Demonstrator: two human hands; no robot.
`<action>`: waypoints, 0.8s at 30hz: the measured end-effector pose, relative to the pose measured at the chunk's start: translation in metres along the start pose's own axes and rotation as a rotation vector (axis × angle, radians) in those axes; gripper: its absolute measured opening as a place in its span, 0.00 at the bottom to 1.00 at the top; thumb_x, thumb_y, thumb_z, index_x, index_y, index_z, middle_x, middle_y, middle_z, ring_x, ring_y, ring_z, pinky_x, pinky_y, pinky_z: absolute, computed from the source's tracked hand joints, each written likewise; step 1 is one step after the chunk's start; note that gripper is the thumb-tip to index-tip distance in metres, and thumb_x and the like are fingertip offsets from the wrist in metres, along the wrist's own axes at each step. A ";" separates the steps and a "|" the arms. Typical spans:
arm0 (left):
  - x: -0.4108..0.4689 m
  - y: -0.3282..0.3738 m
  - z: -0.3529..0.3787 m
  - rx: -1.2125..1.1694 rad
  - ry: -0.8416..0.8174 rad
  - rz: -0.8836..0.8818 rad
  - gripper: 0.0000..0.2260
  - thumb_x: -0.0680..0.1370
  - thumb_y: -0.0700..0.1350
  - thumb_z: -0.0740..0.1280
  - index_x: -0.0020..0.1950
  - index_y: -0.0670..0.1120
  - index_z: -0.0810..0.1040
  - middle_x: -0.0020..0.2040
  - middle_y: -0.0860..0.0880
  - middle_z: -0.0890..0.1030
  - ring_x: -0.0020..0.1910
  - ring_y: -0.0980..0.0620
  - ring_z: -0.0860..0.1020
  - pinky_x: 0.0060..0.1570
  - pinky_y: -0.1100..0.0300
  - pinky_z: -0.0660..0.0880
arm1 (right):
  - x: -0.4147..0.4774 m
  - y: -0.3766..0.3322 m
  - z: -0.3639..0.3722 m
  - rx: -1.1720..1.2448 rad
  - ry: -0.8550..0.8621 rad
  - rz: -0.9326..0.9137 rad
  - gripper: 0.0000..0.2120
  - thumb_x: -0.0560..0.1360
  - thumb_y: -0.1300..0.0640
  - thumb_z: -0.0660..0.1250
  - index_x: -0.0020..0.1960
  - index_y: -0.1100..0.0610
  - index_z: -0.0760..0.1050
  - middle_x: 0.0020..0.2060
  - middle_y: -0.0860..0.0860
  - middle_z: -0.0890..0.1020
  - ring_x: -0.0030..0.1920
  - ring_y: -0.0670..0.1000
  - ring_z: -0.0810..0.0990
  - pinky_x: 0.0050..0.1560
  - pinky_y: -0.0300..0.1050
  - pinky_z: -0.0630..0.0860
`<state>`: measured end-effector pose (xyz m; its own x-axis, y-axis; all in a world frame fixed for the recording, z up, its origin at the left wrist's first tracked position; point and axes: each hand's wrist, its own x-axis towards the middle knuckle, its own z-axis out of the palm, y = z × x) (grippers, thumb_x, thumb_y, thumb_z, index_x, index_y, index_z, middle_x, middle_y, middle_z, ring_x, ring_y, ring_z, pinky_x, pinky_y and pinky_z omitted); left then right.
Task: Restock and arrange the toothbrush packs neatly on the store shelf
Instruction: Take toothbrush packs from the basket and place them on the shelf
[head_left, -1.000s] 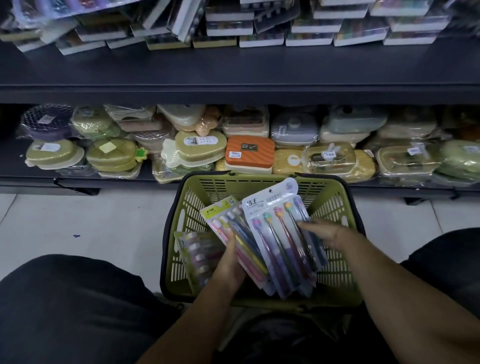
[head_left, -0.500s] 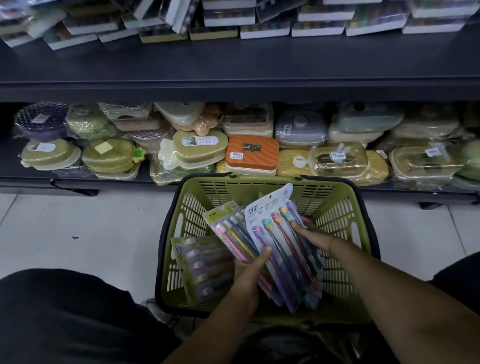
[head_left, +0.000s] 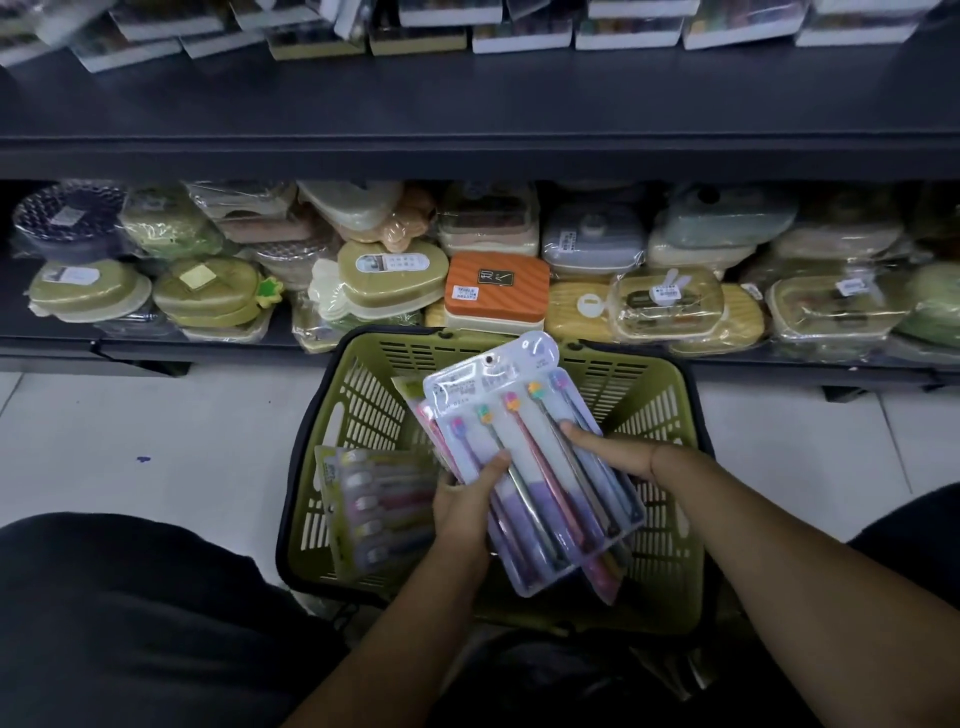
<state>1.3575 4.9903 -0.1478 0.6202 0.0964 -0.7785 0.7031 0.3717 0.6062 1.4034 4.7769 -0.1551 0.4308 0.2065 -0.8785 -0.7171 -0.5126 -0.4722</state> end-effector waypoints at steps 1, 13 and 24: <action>-0.001 0.009 -0.003 0.014 0.009 -0.013 0.21 0.68 0.41 0.79 0.59 0.41 0.79 0.49 0.42 0.85 0.49 0.41 0.84 0.55 0.42 0.79 | -0.004 -0.004 0.001 0.001 -0.011 -0.012 0.46 0.64 0.19 0.54 0.72 0.46 0.68 0.67 0.48 0.74 0.65 0.51 0.73 0.70 0.48 0.63; -0.010 0.107 -0.048 0.291 -0.091 -0.163 0.03 0.75 0.39 0.70 0.47 0.41 0.81 0.37 0.41 0.85 0.32 0.44 0.83 0.37 0.52 0.81 | 0.024 0.030 0.050 0.582 0.004 0.110 0.43 0.66 0.22 0.57 0.61 0.56 0.78 0.51 0.56 0.83 0.54 0.57 0.80 0.58 0.54 0.75; -0.017 0.152 -0.080 0.455 -0.033 -0.133 0.03 0.77 0.36 0.67 0.47 0.39 0.80 0.35 0.40 0.84 0.29 0.43 0.82 0.28 0.52 0.81 | 0.022 0.039 0.085 0.546 -0.024 0.140 0.42 0.58 0.36 0.74 0.66 0.58 0.74 0.55 0.56 0.80 0.55 0.56 0.78 0.50 0.50 0.75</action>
<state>1.4258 5.1193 -0.0559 0.5200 0.0429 -0.8531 0.8535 -0.0641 0.5171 1.3381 4.8321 -0.1990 0.3034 0.1894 -0.9339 -0.9486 -0.0324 -0.3148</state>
